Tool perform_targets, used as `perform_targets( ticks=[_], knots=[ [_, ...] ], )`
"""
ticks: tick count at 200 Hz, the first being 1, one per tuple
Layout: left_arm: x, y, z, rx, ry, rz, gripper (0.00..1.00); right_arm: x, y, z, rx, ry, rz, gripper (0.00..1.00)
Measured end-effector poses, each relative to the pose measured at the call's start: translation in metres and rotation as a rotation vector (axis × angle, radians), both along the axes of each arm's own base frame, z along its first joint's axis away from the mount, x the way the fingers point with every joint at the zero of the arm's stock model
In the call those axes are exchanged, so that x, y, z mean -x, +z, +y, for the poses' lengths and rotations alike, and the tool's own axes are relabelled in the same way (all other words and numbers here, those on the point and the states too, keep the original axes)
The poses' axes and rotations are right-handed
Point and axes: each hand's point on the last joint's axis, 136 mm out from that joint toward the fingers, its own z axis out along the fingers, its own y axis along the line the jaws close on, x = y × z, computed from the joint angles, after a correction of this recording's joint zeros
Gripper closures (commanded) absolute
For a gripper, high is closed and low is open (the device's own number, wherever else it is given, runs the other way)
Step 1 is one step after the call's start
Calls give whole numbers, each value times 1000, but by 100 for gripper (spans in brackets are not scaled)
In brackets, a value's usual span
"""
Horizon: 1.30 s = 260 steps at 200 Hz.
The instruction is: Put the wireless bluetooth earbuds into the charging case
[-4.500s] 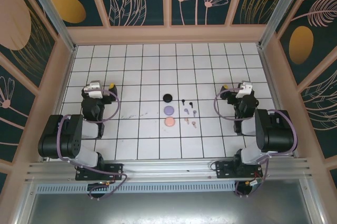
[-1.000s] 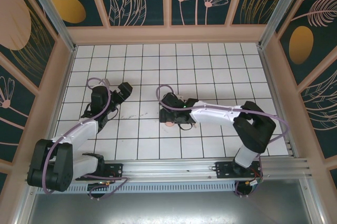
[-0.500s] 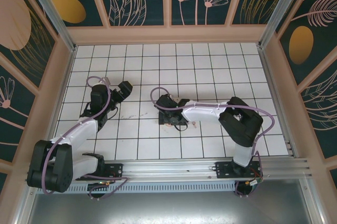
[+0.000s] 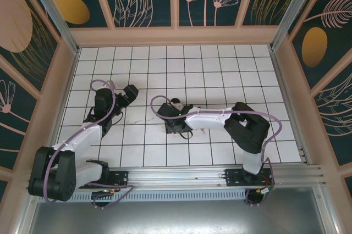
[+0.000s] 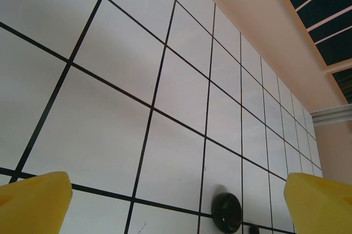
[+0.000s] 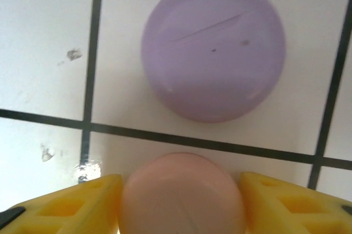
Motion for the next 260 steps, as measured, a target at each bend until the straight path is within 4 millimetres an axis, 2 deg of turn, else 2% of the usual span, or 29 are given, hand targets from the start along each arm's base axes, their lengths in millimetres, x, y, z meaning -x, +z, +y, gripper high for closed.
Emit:
perform_targets(
  ticks=[33,66,81,105,136,164,208,260],
  knots=[
    [0,1,0,0,0,-3,1,12,1,15,25,108,-9,48],
    [1,5,0,2,0,-12,1,24,1,21,53,205,-21,47],
    [1,6,0,3,0,-14,1,26,1,22,64,236,-27,42],
    [1,7,0,3,0,-17,1,27,-1,19,85,262,-30,28],
    [1,7,0,3,0,-18,1,27,2,14,110,265,-28,21],
    [-1,10,0,3,3,-23,1,28,17,16,85,204,-10,19],
    [-9,11,1,-1,15,-16,1,22,61,40,-99,-11,6,19],
    [-17,3,3,1,45,17,1,26,54,28,-143,-277,125,19]
  ],
)
